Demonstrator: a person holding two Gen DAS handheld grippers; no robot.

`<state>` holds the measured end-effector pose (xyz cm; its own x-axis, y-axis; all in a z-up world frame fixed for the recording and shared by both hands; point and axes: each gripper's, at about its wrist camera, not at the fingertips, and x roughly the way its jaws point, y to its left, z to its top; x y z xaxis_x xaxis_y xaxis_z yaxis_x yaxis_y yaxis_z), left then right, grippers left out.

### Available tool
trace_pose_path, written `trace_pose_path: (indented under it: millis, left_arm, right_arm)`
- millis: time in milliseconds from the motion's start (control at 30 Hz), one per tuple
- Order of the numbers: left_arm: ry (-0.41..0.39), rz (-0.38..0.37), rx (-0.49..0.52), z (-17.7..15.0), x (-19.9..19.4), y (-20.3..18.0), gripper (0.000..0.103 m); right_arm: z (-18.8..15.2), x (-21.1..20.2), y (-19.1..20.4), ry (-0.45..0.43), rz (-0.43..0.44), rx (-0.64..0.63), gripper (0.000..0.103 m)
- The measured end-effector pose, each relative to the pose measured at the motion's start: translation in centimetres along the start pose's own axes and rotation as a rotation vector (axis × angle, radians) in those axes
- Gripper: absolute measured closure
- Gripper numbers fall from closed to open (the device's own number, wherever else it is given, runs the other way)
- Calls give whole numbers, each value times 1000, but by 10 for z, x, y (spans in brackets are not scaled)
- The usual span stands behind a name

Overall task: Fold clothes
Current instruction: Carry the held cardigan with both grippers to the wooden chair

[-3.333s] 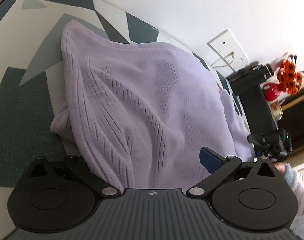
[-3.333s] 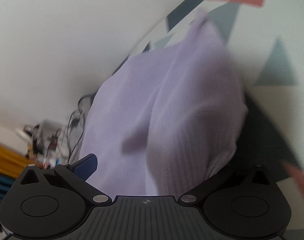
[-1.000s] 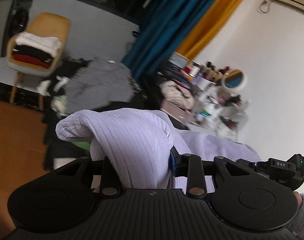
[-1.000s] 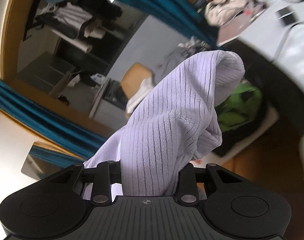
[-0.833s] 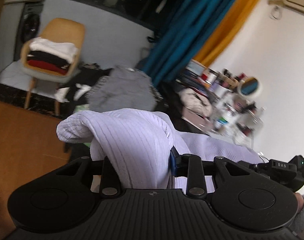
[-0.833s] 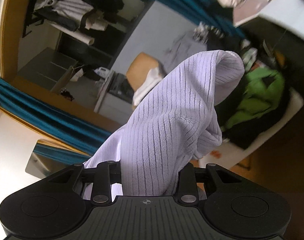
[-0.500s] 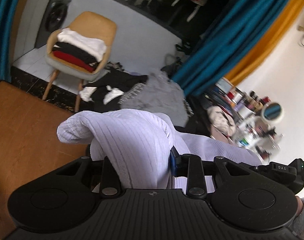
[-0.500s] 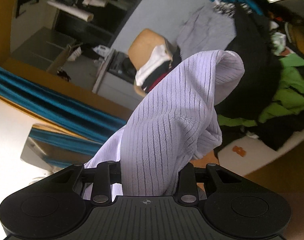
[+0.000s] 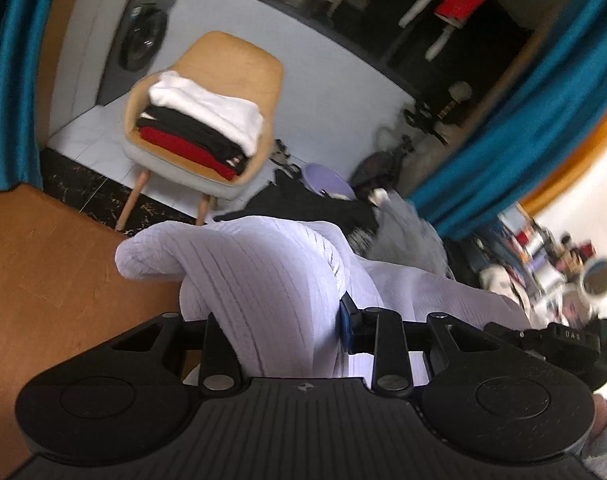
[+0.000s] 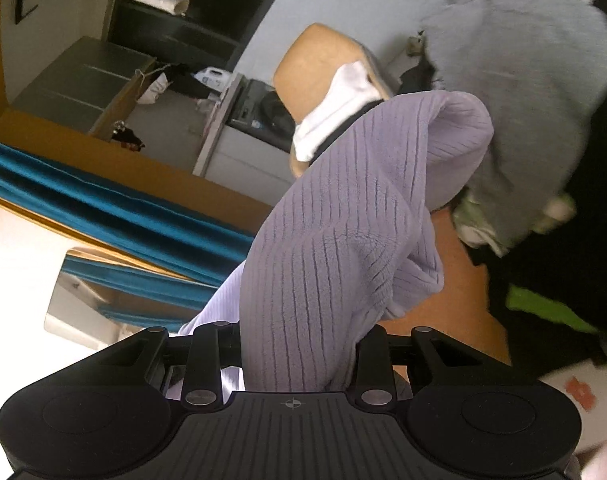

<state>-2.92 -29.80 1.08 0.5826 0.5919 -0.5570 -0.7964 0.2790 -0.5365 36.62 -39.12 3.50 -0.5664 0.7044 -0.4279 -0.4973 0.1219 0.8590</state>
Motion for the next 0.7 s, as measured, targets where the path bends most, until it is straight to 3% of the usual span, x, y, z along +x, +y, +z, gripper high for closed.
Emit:
trace_pose_path:
  millis: [300,700]
  left_arm:
    - [15,-47,-28,89,54,98,70]
    - [134,-124,80,242,126,209,71]
  right_arm:
    - [54,125,41,-2,-39,-23,74]
    - [83,311,107,-86,-137,45,75]
